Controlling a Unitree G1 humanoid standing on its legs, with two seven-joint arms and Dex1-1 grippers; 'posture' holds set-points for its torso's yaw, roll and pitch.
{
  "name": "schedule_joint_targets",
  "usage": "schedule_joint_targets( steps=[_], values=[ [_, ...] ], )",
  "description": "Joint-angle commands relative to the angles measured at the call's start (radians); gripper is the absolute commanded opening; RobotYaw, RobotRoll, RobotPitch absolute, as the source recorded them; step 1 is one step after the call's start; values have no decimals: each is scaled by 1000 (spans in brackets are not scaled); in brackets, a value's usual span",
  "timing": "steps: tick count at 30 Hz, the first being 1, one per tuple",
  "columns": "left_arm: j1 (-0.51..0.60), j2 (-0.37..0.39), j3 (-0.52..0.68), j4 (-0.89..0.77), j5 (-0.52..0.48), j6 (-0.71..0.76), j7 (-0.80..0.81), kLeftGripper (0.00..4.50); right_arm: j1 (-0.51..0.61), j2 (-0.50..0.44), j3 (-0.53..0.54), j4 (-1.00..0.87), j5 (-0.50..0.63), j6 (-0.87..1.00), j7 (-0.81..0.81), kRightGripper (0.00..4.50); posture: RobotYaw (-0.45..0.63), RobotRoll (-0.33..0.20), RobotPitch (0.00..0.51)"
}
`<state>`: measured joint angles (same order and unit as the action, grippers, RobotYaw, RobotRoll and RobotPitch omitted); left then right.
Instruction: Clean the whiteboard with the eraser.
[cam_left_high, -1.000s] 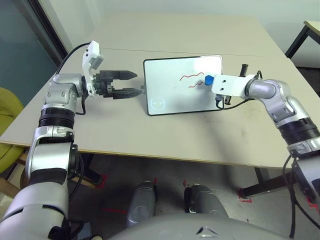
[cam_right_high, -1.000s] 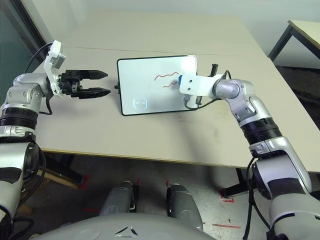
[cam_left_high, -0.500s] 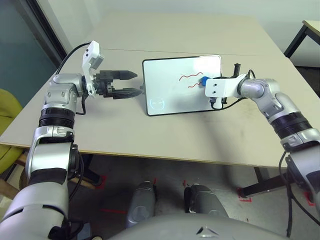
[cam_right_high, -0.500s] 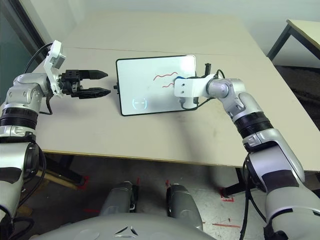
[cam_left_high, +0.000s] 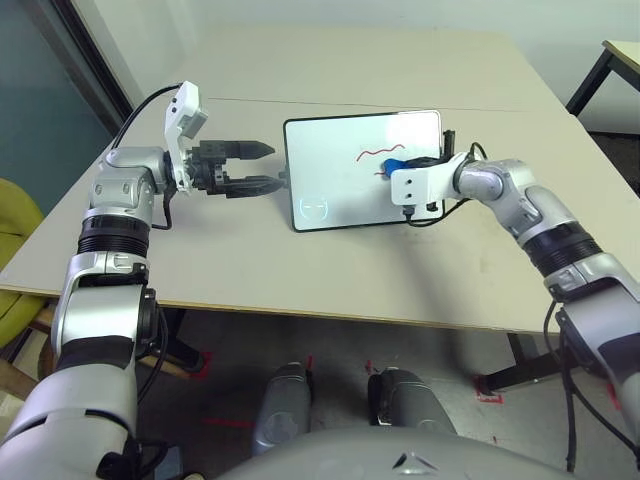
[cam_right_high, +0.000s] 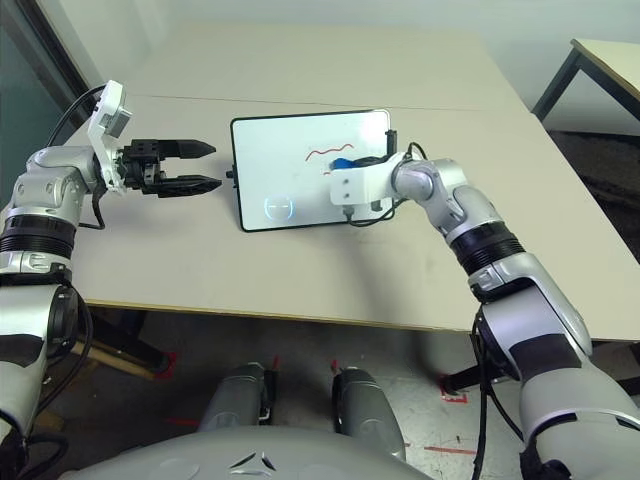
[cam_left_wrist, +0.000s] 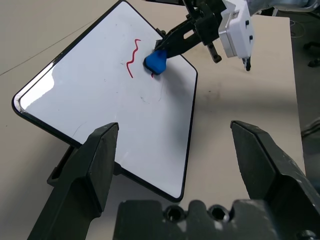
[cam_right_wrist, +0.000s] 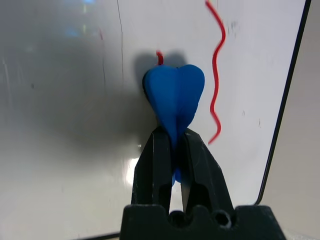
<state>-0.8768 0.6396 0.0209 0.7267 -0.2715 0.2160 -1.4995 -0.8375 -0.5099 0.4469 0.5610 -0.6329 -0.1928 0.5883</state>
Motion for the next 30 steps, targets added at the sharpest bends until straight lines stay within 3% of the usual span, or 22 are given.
schedule_joint_targets(
  steps=[1,11,30],
  values=[
    [-8,0,-2,12,4,-7,4,4500,-6,14,25,-9,-16,-13,-1,37,157,0,10],
    [-10,2,-2,15,4,-5,1,4500,3,17,25,-1,-21,-14,-2,36,157,0,13],
    [-16,-3,-4,21,6,-8,2,4500,2,-131,-19,83,-1,-21,-26,33,146,0,16]
  ],
)
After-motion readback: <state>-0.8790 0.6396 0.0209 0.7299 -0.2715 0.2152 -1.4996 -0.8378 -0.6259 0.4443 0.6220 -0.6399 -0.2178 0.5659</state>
